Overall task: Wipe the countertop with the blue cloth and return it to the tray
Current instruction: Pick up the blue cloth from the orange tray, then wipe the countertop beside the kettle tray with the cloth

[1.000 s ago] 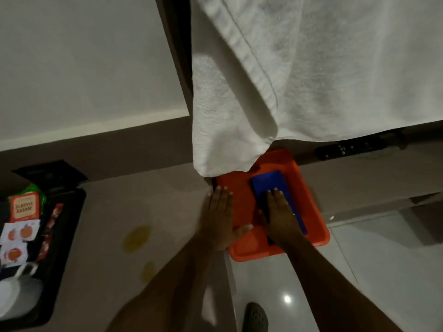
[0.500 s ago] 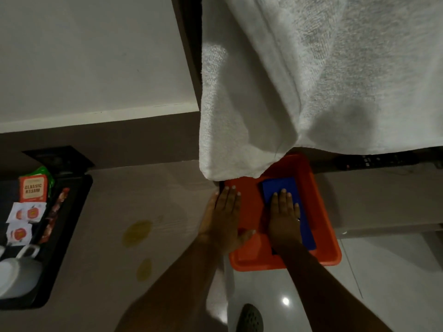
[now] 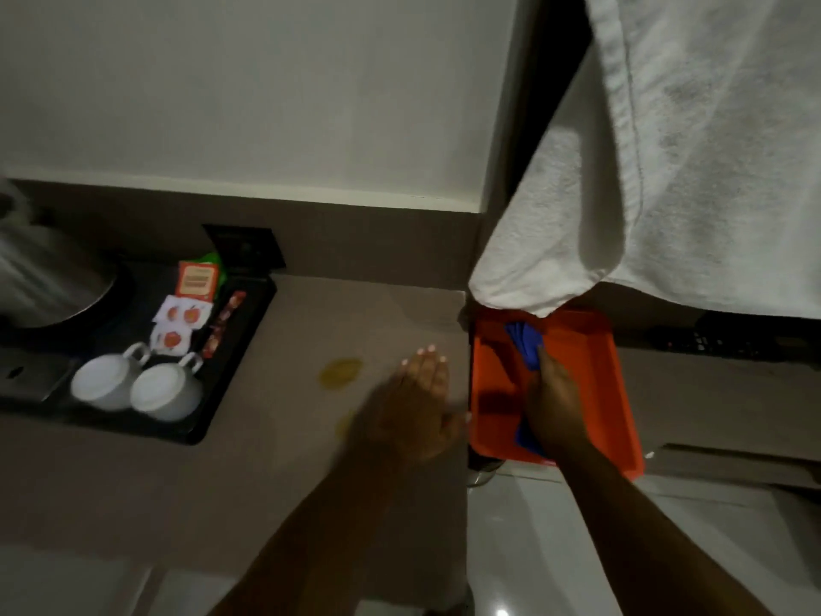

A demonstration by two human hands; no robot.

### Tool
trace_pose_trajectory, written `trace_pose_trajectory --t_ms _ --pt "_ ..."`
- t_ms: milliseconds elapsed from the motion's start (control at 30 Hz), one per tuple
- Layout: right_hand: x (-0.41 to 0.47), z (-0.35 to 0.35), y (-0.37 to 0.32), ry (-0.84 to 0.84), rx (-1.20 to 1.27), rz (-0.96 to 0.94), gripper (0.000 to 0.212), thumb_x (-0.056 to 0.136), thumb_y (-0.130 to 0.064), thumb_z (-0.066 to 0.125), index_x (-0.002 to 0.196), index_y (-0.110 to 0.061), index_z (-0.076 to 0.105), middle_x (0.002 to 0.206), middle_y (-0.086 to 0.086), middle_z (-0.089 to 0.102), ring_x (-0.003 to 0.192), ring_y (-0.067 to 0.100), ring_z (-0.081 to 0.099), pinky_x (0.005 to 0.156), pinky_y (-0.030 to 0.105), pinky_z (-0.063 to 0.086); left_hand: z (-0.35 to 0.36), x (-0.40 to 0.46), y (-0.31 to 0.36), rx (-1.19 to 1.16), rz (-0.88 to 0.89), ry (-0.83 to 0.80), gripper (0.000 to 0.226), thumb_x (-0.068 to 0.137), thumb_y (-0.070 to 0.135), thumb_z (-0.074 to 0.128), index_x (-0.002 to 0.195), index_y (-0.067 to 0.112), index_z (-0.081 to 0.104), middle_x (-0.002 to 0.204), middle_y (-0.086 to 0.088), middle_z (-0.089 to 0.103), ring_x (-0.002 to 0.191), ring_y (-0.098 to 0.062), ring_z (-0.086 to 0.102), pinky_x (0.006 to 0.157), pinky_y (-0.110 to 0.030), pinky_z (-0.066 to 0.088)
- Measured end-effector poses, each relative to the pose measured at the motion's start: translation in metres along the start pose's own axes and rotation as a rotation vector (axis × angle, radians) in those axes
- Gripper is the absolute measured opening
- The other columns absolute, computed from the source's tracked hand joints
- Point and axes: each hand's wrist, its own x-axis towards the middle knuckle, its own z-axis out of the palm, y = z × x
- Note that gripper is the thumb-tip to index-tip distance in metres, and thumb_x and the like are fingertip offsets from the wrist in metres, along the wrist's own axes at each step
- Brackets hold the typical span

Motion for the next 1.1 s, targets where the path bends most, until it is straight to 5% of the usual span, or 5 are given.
trace_pose_trajectory --t_ms 267,467,700,933,1100 --pt "-0.101 0.065 -0.092 -0.176 0.004 -0.074 0.047 0.096 -0.004 0.037 0.143 -0.007 0.035 0.142 0.02 0.046 0.128 0.034 0.046 0.108 0.052 0.037 -0.013 -0.156 -0.098 -0.057 -0.388 0.008 0.084 0.092 0.055 0.046 0.149 -0.003 0.026 0.158 -0.029 0.022 0.147 -0.042 0.021 0.121 -0.052 0.012" --pt "-0.165 0.114 -0.095 -0.347 -0.156 -0.25 0.054 0.099 -0.035 0.041 0.147 -0.012 0.029 0.157 0.007 0.026 0.146 0.02 0.018 0.12 0.034 0.008 0.004 -0.23 -0.143 0.006 -0.633 0.084 0.082 0.086 0.059 0.047 0.123 -0.013 0.059 0.129 -0.038 0.056 0.117 -0.054 0.057 0.094 -0.064 0.049" --pt "-0.127 0.119 -0.072 -0.428 -0.497 -0.481 0.069 0.092 -0.063 0.007 0.15 -0.025 0.01 0.159 -0.004 0.001 0.146 0.014 -0.008 0.118 0.037 -0.003 0.004 -0.223 -0.174 -0.065 -0.882 0.096 0.123 0.073 0.091 0.022 0.15 -0.005 0.023 0.157 -0.033 0.018 0.147 -0.047 0.019 0.119 -0.056 0.016" --pt "-0.136 0.115 -0.051 -0.363 -0.527 -0.447 0.065 0.094 -0.055 0.009 0.151 -0.023 0.009 0.159 -0.006 0.001 0.147 0.013 -0.006 0.119 0.041 0.0 0.015 -0.22 -0.187 -0.055 -0.891 0.079 0.127 0.066 0.095 0.028 0.15 0.0 0.018 0.159 -0.028 0.017 0.147 -0.043 0.014 0.118 -0.057 0.015" --pt "-0.098 0.137 -0.088 -0.117 -0.531 -0.052 0.06 0.098 -0.037 0.024 0.148 -0.004 0.018 0.159 0.018 0.014 0.147 0.034 0.008 0.119 0.051 0.007 0.021 -0.22 -0.187 -0.054 -0.888 0.125 0.124 0.067 0.093 0.029 0.148 0.0 0.023 0.158 -0.028 0.021 0.146 -0.044 0.016 0.118 -0.06 0.016"
